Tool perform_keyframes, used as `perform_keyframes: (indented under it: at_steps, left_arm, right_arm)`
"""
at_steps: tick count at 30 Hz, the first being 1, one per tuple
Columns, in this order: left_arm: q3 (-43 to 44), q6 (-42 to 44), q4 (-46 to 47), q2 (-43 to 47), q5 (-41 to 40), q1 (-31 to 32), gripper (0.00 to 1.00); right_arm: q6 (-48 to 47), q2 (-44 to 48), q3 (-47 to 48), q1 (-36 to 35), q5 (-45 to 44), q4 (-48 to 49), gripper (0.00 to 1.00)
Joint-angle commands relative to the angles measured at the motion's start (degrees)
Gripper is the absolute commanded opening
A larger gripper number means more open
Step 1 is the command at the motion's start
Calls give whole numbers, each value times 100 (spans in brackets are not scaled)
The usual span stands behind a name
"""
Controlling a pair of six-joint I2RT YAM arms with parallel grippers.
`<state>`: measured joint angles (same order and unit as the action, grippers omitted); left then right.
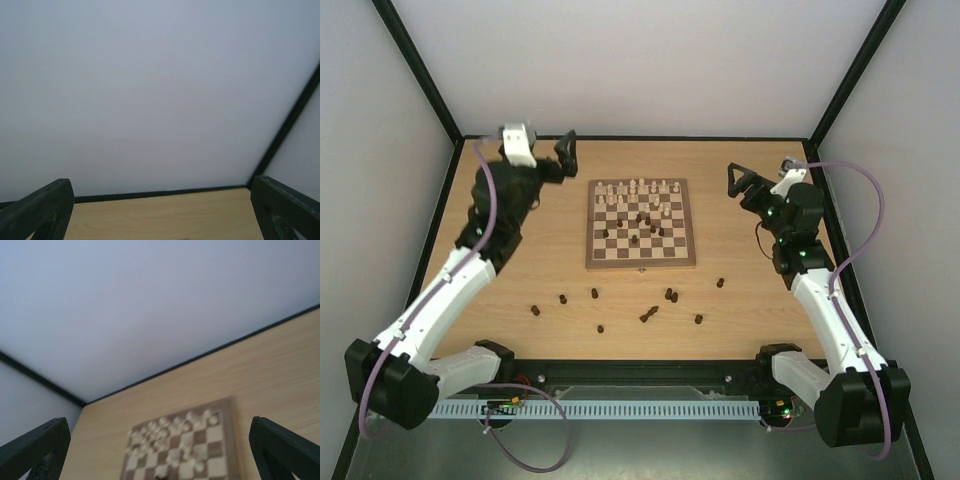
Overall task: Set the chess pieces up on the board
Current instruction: Pick up the chess piece from the chessboard.
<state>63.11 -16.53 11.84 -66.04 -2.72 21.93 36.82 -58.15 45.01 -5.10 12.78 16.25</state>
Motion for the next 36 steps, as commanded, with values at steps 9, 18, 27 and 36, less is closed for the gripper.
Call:
perform_keyframes:
  at_steps: [9, 18, 27, 36]
  left_arm:
    - [-1229, -741, -2057, 1531, 834, -13, 99]
    - [-1518, -1931, -1898, 963, 96, -5, 99]
    - [-1386, -2019, -1877, -509, 150, 319, 99]
    - [-1482, -1824, -2082, -600, -402, 914, 100]
  right_arm:
    - [-263, -1079, 864, -745, 653, -1874, 99]
    - [-1084, -3044, 2487, -1842, -2141, -3399, 100]
    - [-1616, -4536, 3728, -1879, -2219, -3964, 45]
    - [-1792, -5325, 4050, -2172, -2183, -4257, 43]
